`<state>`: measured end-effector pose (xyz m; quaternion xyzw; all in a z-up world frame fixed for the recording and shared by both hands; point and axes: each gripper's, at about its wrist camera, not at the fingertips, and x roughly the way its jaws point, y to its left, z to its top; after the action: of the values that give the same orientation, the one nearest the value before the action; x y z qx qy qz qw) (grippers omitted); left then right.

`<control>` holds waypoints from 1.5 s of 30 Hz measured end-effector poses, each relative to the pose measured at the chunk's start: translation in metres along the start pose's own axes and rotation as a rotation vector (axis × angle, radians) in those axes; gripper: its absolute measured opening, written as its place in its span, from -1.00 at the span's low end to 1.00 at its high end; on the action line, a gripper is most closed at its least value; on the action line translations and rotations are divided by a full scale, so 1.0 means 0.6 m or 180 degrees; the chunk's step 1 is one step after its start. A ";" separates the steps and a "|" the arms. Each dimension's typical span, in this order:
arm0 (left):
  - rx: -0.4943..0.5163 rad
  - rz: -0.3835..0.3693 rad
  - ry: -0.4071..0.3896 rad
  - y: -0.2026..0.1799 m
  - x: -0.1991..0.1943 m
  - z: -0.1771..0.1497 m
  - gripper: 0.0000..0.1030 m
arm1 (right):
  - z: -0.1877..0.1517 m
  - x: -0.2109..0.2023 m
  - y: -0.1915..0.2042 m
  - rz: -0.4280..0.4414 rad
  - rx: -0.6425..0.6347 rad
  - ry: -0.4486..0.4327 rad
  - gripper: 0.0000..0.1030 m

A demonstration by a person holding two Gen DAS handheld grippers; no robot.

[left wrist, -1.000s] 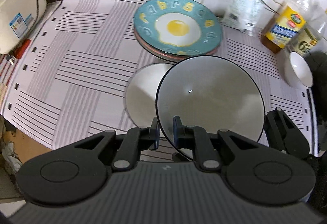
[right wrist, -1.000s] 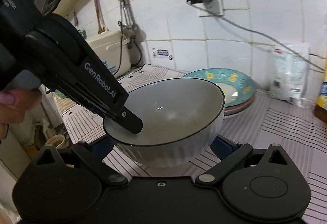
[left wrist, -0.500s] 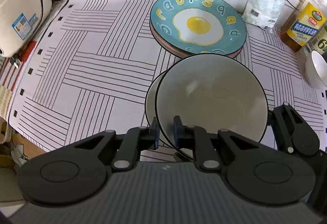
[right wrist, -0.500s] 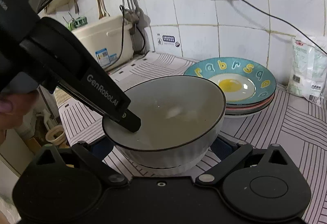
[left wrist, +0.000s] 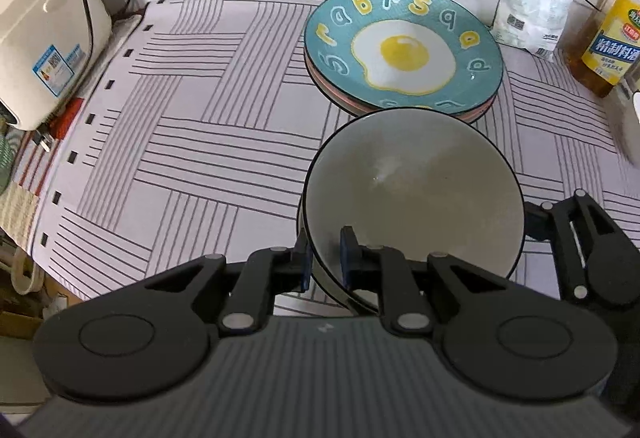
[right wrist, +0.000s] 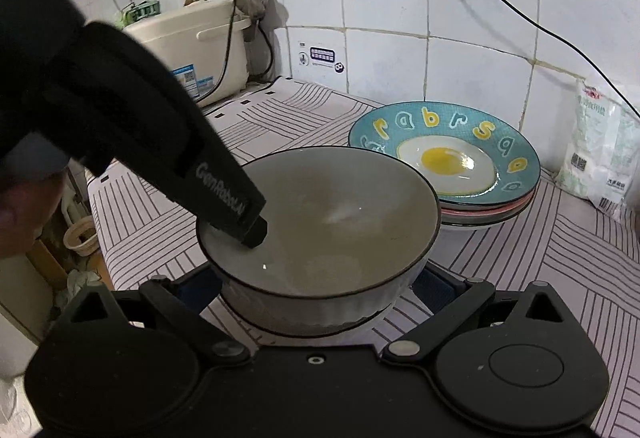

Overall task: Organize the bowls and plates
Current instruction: 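Carry the white bowl over the first bowl and lower it inside, then open the left gripper and lift it off the nested bowls, then move the left gripper to the small white bowl by the bottles and grasp its rim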

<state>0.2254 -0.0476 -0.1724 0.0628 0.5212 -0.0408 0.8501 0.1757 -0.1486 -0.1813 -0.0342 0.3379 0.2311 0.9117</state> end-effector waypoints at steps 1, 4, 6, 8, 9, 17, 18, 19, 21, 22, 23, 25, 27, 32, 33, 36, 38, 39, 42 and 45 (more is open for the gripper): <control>0.0037 0.0064 0.0000 -0.003 0.000 0.000 -0.74 | 0.000 0.001 0.000 -0.0006 -0.0008 -0.0004 0.99; 0.0062 0.0105 -0.0002 -0.003 -0.001 -0.004 -0.73 | 0.001 0.003 0.007 -0.0035 -0.0060 0.0008 1.00; 0.0055 0.0110 -0.0015 -0.002 0.001 -0.005 -0.72 | -0.001 0.000 0.010 -0.0053 -0.0055 0.0015 1.00; 0.0058 0.0122 -0.0013 -0.003 0.001 -0.004 -0.72 | -0.005 -0.002 0.011 -0.0062 -0.0045 -0.0023 1.00; 0.0067 0.0120 -0.0012 -0.003 0.001 -0.003 -0.72 | -0.007 -0.003 0.011 -0.0063 -0.0040 -0.0045 1.00; -0.0104 0.0037 0.0085 0.008 0.009 -0.004 -0.57 | -0.015 -0.014 0.013 -0.0057 -0.0025 -0.0060 1.00; -0.0120 0.0035 0.0081 0.008 0.006 -0.005 -0.55 | -0.017 -0.016 0.009 -0.0052 0.0022 -0.0057 1.00; -0.0128 0.0039 0.0068 0.008 0.001 -0.006 -0.52 | -0.018 -0.019 0.006 -0.0061 0.0063 -0.0056 1.00; -0.0128 0.0076 0.0032 0.004 -0.015 -0.008 -0.35 | -0.022 -0.033 -0.003 -0.0073 0.0165 -0.0102 1.00; -0.0162 0.0118 0.0018 0.002 -0.026 -0.009 -0.33 | -0.024 -0.043 -0.010 -0.0069 0.0242 -0.0123 1.00; -0.0205 0.0119 -0.0010 -0.001 -0.037 -0.010 -0.29 | -0.026 -0.052 -0.015 -0.0073 0.0302 -0.0147 1.00; -0.0258 0.0077 -0.0081 -0.011 -0.061 -0.013 -0.21 | -0.032 -0.074 -0.026 -0.0088 0.0400 -0.0224 1.00; -0.0216 0.0064 -0.0149 -0.029 -0.083 -0.014 -0.19 | -0.035 -0.096 -0.038 -0.0167 0.0433 -0.0276 1.00; 0.0010 -0.0070 -0.0282 -0.086 -0.128 -0.019 0.00 | -0.042 -0.147 -0.060 -0.0299 0.0354 -0.0348 1.00; 0.0059 -0.0102 -0.0307 -0.098 -0.136 -0.020 0.01 | -0.045 -0.158 -0.066 -0.0315 0.0328 -0.0361 1.00; 0.0225 -0.0217 -0.0380 -0.137 -0.156 -0.025 0.01 | -0.056 -0.192 -0.081 -0.0424 0.0299 -0.0426 1.00; 0.0307 -0.0314 -0.0406 -0.162 -0.167 -0.027 0.00 | -0.064 -0.211 -0.094 -0.0515 0.0326 -0.0461 1.00; 0.0347 -0.0351 -0.0422 -0.174 -0.171 -0.027 0.00 | -0.071 -0.221 -0.103 -0.0575 0.0336 -0.0471 1.00; 0.0458 -0.0436 -0.0446 -0.212 -0.179 -0.027 0.00 | -0.091 -0.246 -0.125 -0.0749 0.0373 -0.0499 1.00; 0.0562 -0.0515 -0.0455 -0.248 -0.180 -0.024 0.01 | -0.112 -0.272 -0.156 -0.0933 0.0488 -0.0519 1.00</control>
<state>0.1435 -0.1923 -0.0919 0.0922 0.4571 -0.1593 0.8702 0.0682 -0.3116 -0.1386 0.0053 0.2710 0.0714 0.9599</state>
